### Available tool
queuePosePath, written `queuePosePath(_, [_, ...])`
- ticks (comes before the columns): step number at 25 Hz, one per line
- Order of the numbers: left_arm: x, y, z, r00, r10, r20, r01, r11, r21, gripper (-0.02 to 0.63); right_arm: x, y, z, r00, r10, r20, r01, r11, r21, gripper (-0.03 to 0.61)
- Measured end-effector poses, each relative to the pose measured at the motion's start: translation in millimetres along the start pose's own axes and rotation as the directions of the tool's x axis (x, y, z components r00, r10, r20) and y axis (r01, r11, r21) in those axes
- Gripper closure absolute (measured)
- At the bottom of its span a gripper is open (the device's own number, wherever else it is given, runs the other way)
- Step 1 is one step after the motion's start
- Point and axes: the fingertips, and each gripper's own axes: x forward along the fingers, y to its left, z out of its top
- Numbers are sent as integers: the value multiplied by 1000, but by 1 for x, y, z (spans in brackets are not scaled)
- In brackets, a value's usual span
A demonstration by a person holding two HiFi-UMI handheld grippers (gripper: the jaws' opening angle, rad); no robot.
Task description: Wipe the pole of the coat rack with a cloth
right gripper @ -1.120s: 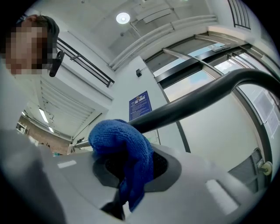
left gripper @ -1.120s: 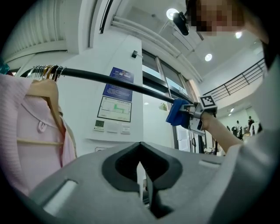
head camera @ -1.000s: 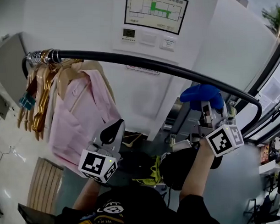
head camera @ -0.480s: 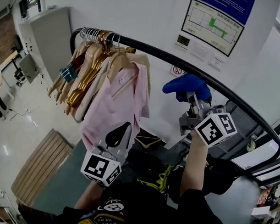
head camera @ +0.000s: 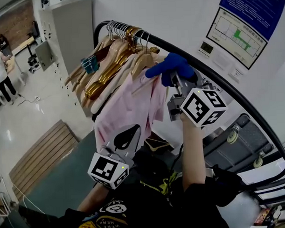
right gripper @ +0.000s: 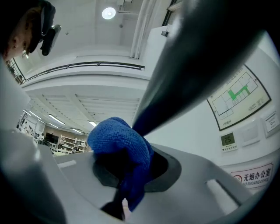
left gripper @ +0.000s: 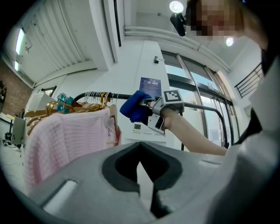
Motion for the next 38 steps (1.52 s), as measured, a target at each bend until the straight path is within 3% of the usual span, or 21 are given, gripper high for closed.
queuePosePath(5, [12,-23,-4,996,-91,-12,91,996,-6,611,-32,-5,10,999,-33,12,33,999,-18,506])
queuePosePath(9, [30,-42,-12,983,-181,-22,181,983,-32,611,-84,-25,23,991,-125,39,126,992,-27,506])
queuePosePath(12, [47,-71,-21,960,-277,-31,276,960,-48,611,-130,-39,34,975,-211,65,214,976,-48,506])
queuePosePath(16, [63,-116,-29,913,-406,-43,404,913,-58,611,-199,-56,55,943,-316,101,325,942,-88,506])
queuePosePath(18, [69,-137,-31,886,-461,-49,458,887,-67,611,-235,-69,66,918,-377,123,389,917,-89,506])
queuePosePath(23, [73,-188,-37,812,-581,-62,576,814,-74,611,-329,-103,92,792,-589,160,604,794,-69,506])
queuePosePath(26, [71,-203,-39,789,-609,-74,606,793,-69,611,-355,-108,100,753,-634,174,651,756,-62,506])
queuePosePath(28, [70,-204,-39,792,-606,-82,602,796,-68,610,-355,-108,101,749,-639,176,655,754,-52,508])
queuePosePath(30, [70,-197,-39,807,-585,-82,582,811,-61,611,-345,-107,98,763,-622,173,636,770,-38,508])
queuePosePath(35, [67,-162,-31,872,-486,-61,484,874,-45,609,-286,-96,81,845,-516,137,523,852,-19,508])
queuePosePath(38, [58,-136,-26,899,-433,-57,432,901,-30,611,-244,-83,68,887,-449,108,452,892,-12,508])
